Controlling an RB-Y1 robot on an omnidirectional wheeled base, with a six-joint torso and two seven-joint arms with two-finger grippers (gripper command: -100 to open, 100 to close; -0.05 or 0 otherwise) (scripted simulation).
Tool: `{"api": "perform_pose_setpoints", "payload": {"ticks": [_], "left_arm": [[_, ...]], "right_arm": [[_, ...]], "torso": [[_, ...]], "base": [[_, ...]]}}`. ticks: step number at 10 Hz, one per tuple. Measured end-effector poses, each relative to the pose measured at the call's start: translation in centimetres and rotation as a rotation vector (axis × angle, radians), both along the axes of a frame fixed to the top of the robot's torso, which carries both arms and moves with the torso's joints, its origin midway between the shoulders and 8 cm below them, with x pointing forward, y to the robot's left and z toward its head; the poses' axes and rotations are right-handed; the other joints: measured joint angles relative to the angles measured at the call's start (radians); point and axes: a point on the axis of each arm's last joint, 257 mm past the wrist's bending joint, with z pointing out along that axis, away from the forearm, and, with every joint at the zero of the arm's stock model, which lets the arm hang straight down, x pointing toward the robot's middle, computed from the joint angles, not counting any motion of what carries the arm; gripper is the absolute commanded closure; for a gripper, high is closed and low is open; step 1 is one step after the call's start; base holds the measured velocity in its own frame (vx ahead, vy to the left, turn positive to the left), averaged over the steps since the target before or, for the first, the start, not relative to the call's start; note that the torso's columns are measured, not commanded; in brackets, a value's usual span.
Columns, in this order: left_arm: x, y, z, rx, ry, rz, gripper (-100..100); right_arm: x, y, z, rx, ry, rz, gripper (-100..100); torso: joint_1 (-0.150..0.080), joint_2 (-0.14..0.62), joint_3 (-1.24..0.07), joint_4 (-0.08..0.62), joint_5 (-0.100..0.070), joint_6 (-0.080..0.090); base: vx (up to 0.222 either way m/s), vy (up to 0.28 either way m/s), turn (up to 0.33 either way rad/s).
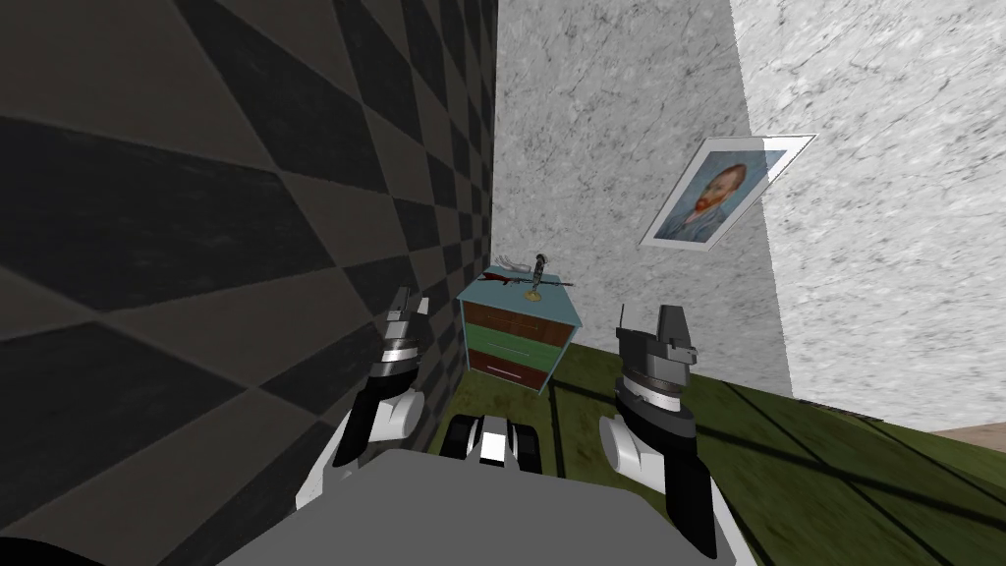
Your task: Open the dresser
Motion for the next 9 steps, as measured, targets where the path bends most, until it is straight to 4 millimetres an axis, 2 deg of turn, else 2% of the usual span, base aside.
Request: {"api": "perform_pose_setpoints", "payload": {"ticks": [1, 3, 9], "left_arm": [[0.0, 0.0, 0.0, 0.000, 0.000, 0.000, -100], [0.2, -0.5, -0.5, 0.048, 0.013, -0.026, -100], [1.3, -1.7, -3.9, 0.161, 0.054, -0.093, -100]], "right_arm": [[0.0, 0.0, 0.0, 0.000, 0.000, 0.000, 0], [0.0, 0.0, 0.0, 0.000, 0.001, 0.000, 0], [0.0, 0.0, 0.0, 0.000, 0.001, 0.000, 0]], "torso": [[0.000, 0.074, -0.148, 0.074, 0.000, 0.000], [0.000, 0.116, -0.236, 0.116, 0.000, 0.000], [0.000, 0.120, -0.242, 0.121, 0.000, 0.000]], "base": [[0.013, -0.001, -0.010], [0.020, -0.007, -0.019], [0.039, -0.012, -0.030]]}}
